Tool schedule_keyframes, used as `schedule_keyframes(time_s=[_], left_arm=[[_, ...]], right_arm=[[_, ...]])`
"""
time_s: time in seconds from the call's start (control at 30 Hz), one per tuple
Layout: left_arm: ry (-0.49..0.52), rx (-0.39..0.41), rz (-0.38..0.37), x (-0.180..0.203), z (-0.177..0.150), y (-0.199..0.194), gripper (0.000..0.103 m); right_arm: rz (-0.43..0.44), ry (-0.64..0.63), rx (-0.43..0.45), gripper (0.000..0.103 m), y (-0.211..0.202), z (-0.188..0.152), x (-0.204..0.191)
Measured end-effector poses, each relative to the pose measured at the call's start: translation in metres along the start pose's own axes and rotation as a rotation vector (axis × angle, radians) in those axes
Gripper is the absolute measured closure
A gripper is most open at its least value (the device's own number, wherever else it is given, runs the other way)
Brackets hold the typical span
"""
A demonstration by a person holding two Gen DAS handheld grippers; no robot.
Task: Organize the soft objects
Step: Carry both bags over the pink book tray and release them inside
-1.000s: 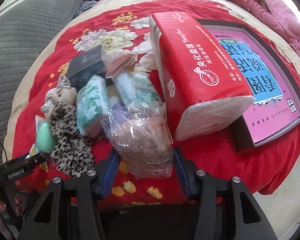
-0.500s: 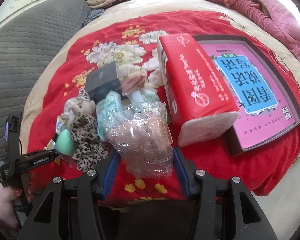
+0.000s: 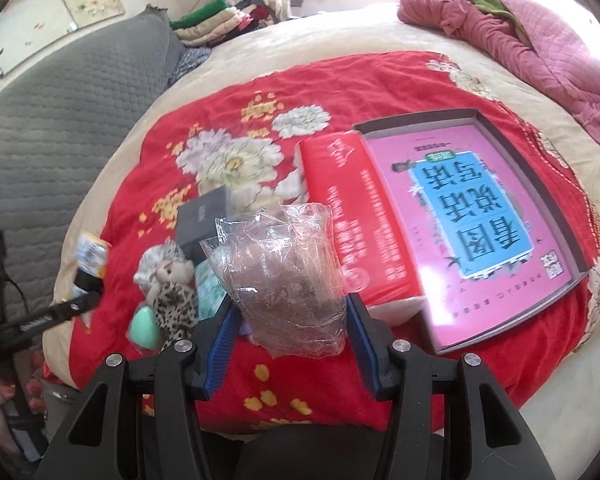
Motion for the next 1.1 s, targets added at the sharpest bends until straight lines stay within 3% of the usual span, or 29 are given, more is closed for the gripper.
schedule_keyframes(time_s=[0.2,0.5,0.63,0.87,1.1], left_arm=[[0.077,0.065,-0.045,0.07,0.025,-0.023,0.057],[0.2,0.03,-0.141,0.197,0.018,-0.005,0.057],[0.257,-0.03,-0.183,0.255,0.009,0.02,0.057],[0.422,-0.119,-0.178,0.342,-0.012,0.063,0.057],[0.534,-0.234,-0.121,0.384,-0.037,0.106,0.057]], right_arm=[[-0.03,0.046,0.049,0.049,-0.021,0.022,0.042],[-0.103,0.052,0.107,0.049,-0.051,0.044,0.12],[-0.133,0.051,0.108,0.049,-0.052,0.046,0.15],[-0.146,0.097,0.055,0.049,-0.033,0.039,0.199],[-0.164,0.098,-0.025,0.049,-0.008,0.034,0.226]])
Point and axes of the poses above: each gripper's, at about its wrist camera, not at the fingertips, and y roughly the way its jaws point, x to its right, z to its top, the point moved 7 cm from there along y, roughly the way its jaws point, and after that the axes turned 5 degrees about x, right-handed, at the moved point
